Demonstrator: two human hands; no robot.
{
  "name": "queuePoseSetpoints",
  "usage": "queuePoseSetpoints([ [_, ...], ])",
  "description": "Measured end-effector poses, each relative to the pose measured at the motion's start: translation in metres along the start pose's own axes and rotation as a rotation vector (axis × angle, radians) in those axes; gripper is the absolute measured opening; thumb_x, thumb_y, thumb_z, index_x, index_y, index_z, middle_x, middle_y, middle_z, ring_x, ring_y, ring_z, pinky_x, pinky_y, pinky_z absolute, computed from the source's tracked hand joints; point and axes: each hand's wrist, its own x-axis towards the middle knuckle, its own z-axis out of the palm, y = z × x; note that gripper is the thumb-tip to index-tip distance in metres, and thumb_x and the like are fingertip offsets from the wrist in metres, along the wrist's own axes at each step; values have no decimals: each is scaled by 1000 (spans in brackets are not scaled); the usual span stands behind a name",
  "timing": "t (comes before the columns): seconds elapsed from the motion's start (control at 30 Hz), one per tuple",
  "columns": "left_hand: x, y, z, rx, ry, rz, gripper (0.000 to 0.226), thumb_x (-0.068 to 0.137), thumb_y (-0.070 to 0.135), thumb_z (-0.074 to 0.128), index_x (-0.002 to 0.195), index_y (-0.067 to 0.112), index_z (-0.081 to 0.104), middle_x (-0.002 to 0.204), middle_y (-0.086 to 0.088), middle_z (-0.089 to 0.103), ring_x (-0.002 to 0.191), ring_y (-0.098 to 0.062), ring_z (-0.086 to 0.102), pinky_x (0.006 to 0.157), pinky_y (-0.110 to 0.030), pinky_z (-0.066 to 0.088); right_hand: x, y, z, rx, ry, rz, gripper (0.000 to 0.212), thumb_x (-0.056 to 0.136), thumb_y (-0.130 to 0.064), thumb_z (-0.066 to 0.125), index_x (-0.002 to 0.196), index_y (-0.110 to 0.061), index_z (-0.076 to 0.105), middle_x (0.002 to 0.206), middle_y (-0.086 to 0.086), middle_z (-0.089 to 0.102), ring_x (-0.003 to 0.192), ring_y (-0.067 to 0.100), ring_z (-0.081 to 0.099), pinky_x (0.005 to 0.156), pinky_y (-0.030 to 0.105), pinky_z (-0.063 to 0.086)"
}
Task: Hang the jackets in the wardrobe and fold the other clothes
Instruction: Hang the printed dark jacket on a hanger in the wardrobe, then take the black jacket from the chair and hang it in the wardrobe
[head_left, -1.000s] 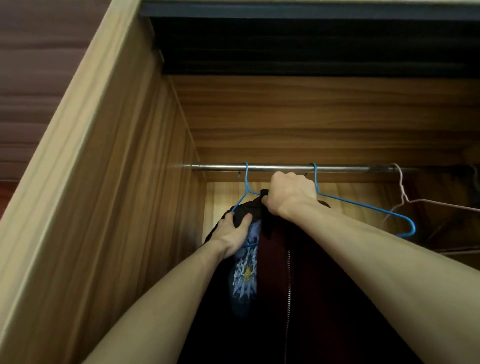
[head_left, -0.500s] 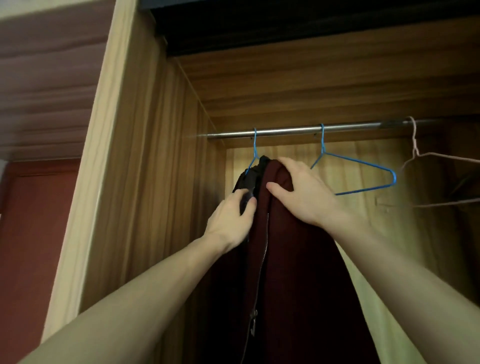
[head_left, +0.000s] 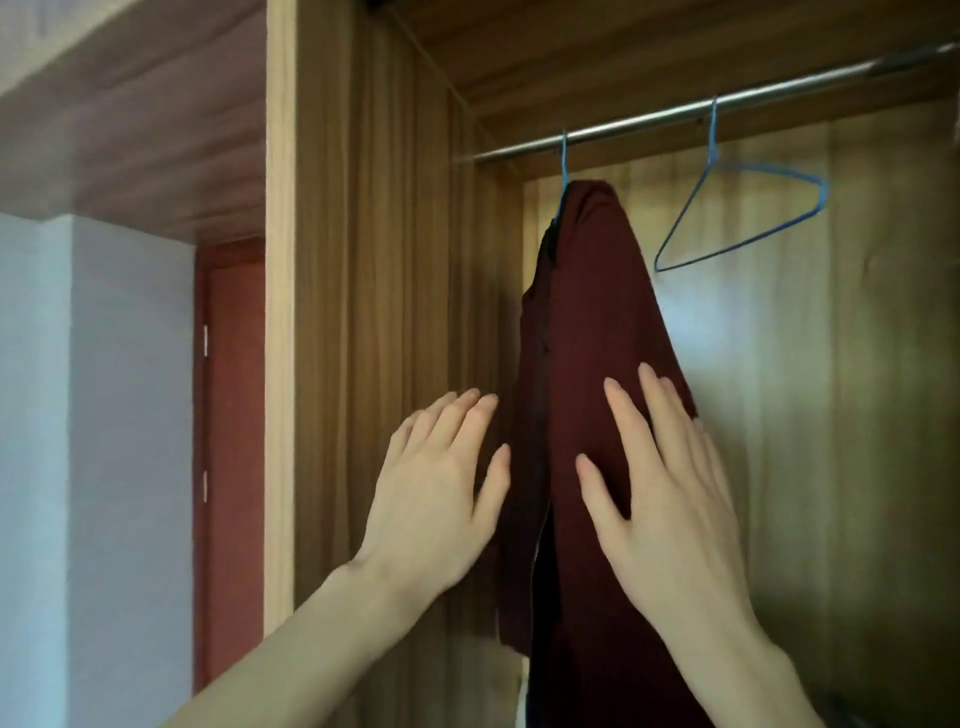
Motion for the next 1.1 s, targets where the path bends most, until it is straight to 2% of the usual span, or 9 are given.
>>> queuePoseSetpoints([
  [0.13,-58,-8,-26,118,-18,-43,51,109,42,43,156,21,46,159,3,48,153,-15,35,127,-43,28,-43,-26,-6,21,-53,-22,60,107,-39,47,162,-18,35,172,6,25,161,20,17,130,42,17],
  [0.3,-141,-38,-65,266,-26,-124,51,109,45,39,154,23,47,160,1,48,154,-20,34,129,-44,21,-87,-75,-9,213,-164,-30,61,106,-51,46,155,-14,46,159,6,48,147,21,44,125,38,27],
  [0.43,-212,-67,-101,350,-50,-285,51,109,48,39,154,24,47,159,1,48,153,-21,35,130,-43,17,-106,-132,-3,378,-245,-116,62,106,-51,48,154,-11,48,158,6,50,149,21,43,125,44,31],
  [0.53,-259,-89,-136,379,-59,-397,51,110,49,36,154,26,46,160,3,47,154,-19,33,130,-40,14,-122,-186,6,484,-284,-205,63,107,-52,45,154,-10,48,159,7,49,151,22,40,127,43,27],
  [0.7,-326,-130,-208,479,-69,-504,52,111,49,32,156,26,44,162,3,44,156,-17,29,130,-41,16,-157,-285,30,599,-403,-283,69,104,-58,41,156,-14,45,162,7,45,152,25,38,123,56,33],
  [0.83,-381,-161,-268,582,-90,-589,51,110,44,39,155,19,47,160,-1,47,155,-21,33,128,-48,24,-191,-366,47,685,-481,-351,72,105,-63,37,158,-16,42,164,5,42,153,23,36,127,47,25],
  [0.93,-426,-180,-314,657,-98,-681,51,109,40,44,153,16,49,159,-2,49,155,-21,34,126,-50,27,-218,-431,51,783,-507,-399,70,106,-59,41,157,-12,43,163,6,44,153,22,37,128,43,23],
  [1.03,-466,-195,-361,739,-90,-790,52,108,42,45,153,16,50,158,-2,50,154,-21,34,126,-49,28,-242,-496,48,900,-530,-432,65,104,-50,53,154,-10,46,159,9,48,151,25,41,124,52,32],
  [1.1,-492,-202,-391,793,-55,-834,52,108,42,45,152,15,51,157,-2,51,154,-21,35,126,-48,28,-255,-537,43,978,-540,-448,64,104,-49,53,153,-9,48,158,9,50,150,25,42,122,54,35],
])
